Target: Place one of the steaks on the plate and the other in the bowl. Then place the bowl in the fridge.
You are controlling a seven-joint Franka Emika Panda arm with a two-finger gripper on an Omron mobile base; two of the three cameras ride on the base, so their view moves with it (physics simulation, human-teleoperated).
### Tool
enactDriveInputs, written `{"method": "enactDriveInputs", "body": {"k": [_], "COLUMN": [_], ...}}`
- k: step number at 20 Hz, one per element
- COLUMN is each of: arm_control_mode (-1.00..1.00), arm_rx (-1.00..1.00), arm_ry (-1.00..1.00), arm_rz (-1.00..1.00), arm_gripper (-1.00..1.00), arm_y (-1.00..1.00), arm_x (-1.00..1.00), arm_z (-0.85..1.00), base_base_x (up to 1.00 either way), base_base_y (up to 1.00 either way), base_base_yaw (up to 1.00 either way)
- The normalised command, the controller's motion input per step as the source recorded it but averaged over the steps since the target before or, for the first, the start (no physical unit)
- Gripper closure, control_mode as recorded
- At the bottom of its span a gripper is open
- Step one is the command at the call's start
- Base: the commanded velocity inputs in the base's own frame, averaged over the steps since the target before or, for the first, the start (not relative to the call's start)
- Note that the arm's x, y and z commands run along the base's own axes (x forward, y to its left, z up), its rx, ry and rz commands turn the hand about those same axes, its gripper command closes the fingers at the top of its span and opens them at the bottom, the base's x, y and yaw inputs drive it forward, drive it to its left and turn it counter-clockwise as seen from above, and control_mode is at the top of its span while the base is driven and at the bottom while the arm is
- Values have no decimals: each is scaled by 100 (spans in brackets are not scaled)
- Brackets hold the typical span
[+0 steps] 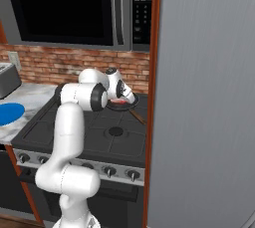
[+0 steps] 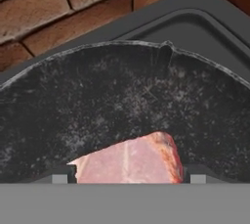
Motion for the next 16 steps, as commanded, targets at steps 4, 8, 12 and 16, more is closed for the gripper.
{"method": "enactDriveInputs", "body": {"k": [4,8,12,16], "arm_control_mode": [-100,-100,-100,-100], "arm_rx": [0,0,9,16], "arm_ry": [0,-5,-21,-25], "arm_rz": [0,-3,-3,-2], "arm_gripper": [100,100,100,100], "arm_y": [0,-2,-11,-7], "arm_x": [0,-2,-20,-26], "arm_z": [-12,0,4,16], "base_base_x": [0,0,0,0], "base_base_y": [0,0,0,0], "base_base_yaw": [0,0,0,0]}}
